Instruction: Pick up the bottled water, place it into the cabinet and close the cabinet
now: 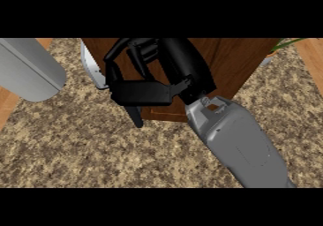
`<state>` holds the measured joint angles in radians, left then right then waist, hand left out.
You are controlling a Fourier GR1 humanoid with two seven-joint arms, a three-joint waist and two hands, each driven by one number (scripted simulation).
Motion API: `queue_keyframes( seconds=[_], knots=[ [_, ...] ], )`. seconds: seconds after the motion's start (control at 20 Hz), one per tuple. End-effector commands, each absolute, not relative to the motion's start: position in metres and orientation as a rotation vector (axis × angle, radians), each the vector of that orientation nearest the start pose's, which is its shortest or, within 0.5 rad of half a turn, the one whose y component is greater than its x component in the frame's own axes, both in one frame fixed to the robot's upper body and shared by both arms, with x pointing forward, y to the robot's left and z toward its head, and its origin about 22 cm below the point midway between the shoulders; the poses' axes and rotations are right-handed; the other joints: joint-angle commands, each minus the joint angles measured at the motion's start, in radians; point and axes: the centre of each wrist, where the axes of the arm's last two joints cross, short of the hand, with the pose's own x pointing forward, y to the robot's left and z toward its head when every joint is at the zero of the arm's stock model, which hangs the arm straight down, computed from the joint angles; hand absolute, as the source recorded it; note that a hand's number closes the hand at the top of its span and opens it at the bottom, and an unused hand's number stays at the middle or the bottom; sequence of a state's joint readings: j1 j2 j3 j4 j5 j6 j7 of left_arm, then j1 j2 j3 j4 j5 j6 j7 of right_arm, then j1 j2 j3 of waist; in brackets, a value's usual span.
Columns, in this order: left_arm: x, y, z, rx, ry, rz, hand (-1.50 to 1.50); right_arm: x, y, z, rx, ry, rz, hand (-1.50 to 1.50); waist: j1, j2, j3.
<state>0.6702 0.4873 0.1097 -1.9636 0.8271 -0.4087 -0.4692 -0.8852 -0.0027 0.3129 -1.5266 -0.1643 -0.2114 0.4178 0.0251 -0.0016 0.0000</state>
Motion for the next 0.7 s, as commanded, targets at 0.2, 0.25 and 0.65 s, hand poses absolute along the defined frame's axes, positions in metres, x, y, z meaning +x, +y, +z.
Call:
queue_keyframes(
  seconds=[0.2, 0.25, 0.65],
  knots=[
    [0.088, 0.369, 0.048, -0.38, -1.893, 0.184, 1.5, 0.37, -0.066, 0.19, 0.322, -1.745, 0.449, 1.5, 0.002, 0.009, 0.0],
    [0.088, 0.365, 0.05, -0.415, -1.897, 0.182, 1.5, 0.367, -0.039, 0.21, 0.296, -1.764, 0.429, 1.5, 0.008, 0.008, -0.001],
    [0.101, 0.359, 0.059, -0.453, -1.906, 0.164, 1.5, 0.389, -0.072, 0.175, 0.219, -1.728, 0.41, 1.5, 0.022, 0.025, -0.001]
  ],
)
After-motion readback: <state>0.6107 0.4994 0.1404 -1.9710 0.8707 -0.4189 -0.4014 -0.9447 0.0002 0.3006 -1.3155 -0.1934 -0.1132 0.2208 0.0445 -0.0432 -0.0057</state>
